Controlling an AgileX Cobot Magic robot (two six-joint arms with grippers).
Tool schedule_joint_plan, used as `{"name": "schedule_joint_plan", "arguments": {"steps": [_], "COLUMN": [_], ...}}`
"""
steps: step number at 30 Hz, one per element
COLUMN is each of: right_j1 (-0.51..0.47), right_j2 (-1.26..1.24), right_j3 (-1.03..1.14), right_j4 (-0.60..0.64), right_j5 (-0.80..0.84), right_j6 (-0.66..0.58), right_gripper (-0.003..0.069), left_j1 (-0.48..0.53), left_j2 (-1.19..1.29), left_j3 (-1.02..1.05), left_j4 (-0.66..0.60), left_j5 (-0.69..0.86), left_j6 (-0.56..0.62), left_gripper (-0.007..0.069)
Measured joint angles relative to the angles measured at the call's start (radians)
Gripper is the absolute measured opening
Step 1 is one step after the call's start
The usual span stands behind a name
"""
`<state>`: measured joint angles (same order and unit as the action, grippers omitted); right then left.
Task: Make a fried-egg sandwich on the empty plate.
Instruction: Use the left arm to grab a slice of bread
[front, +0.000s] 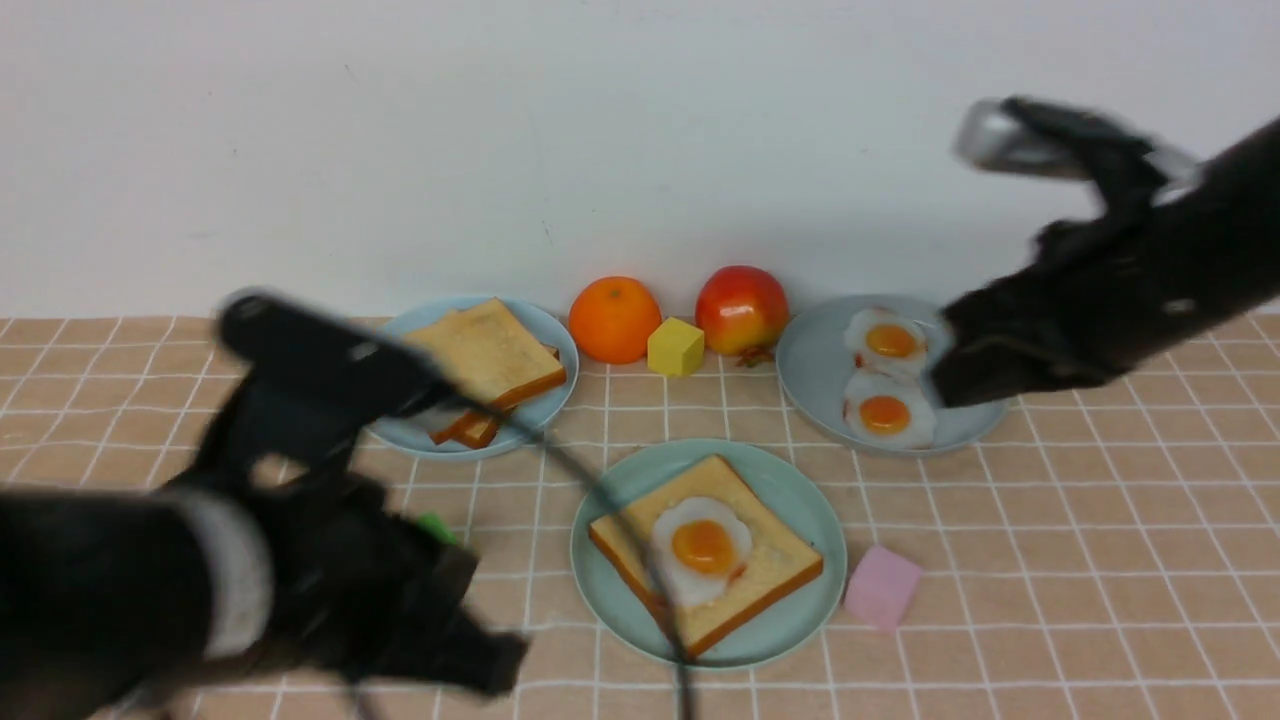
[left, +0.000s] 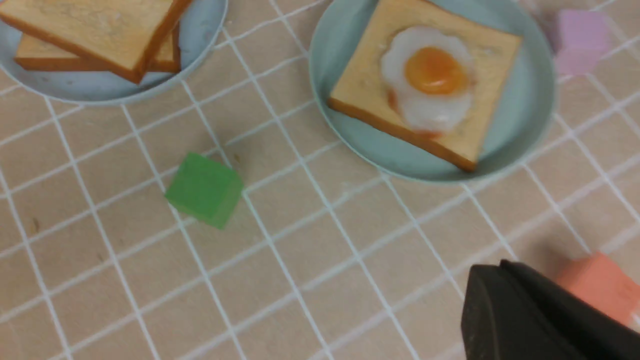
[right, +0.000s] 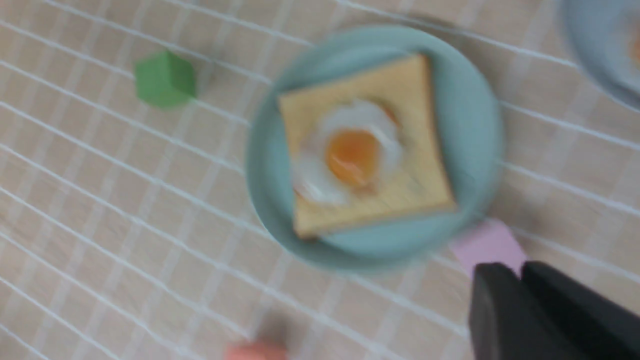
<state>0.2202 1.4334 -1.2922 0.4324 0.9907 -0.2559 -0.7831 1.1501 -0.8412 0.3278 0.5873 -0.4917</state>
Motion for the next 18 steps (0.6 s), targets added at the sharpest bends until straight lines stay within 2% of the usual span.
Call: {"name": "schedule_joint_plan", "arguments": {"steps": [2,3,5,6,7,8,9,10,11,12,15,17,18], "right_j1": [0.011,0.012,0.018,0.020,0.020,0.020,0.020,0.020,0.020,0.020,0.020,0.020,0.020], "right_j2": [-0.097,-0.106,-0.196,-0.244,-0.268,-0.320,-0.355,-0.361,-0.406,-0.446,-0.500,-0.547,-0.550], "right_j3": [0.003,0.004,0.022,0.041,0.055,0.077,0.092,0.099,0.126,0.151,0.188,0.221,0.223], "right_j4": [-0.085,-0.091,-0.127,-0.130,-0.130,-0.130,-0.130,-0.129,-0.129,-0.127,-0.127,-0.127,-0.127], "right_j5": [0.062,0.062,0.096,0.103,0.106,0.107,0.108,0.108,0.108,0.109,0.111,0.111,0.113], "right_j6": [0.058,0.062,0.088,0.093,0.096,0.096,0.096,0.096,0.098,0.098,0.099,0.099,0.099], "right_gripper": [-0.0010,-0.0010,-0.0011,-0.0010,-0.0008,-0.0006,-0.0005,-0.0004,-0.0002,0.0000,0.0000,0.0000,0.0000], "left_j1": [0.088,0.088,0.196,0.266,0.304,0.356,0.392,0.399,0.439,0.469,0.492,0.497,0.497], "left_j2": [0.114,0.125,0.236,0.297,0.340,0.414,0.457,0.478,0.553,0.624,0.717,0.813,0.813], "left_j3": [-0.096,-0.105,-0.206,-0.263,-0.301,-0.367,-0.404,-0.413,-0.486,-0.546,-0.622,-0.688,-0.688], "left_j4": [-0.043,-0.050,-0.144,-0.227,-0.263,-0.349,-0.384,-0.392,-0.432,-0.450,-0.445,-0.404,-0.400], "left_j5": [0.007,0.008,0.021,0.038,0.044,0.055,0.060,0.060,0.062,0.064,0.065,0.066,0.065], "left_j6": [0.097,0.109,0.247,0.361,0.412,0.528,0.603,0.616,0.701,0.768,0.857,0.934,0.939], "left_gripper": [-0.0013,-0.0013,-0.0013,-0.0013,-0.0013,-0.0013,-0.0013,-0.0013,-0.0013,-0.0013,0.0001,0.0066,0.0073]}}
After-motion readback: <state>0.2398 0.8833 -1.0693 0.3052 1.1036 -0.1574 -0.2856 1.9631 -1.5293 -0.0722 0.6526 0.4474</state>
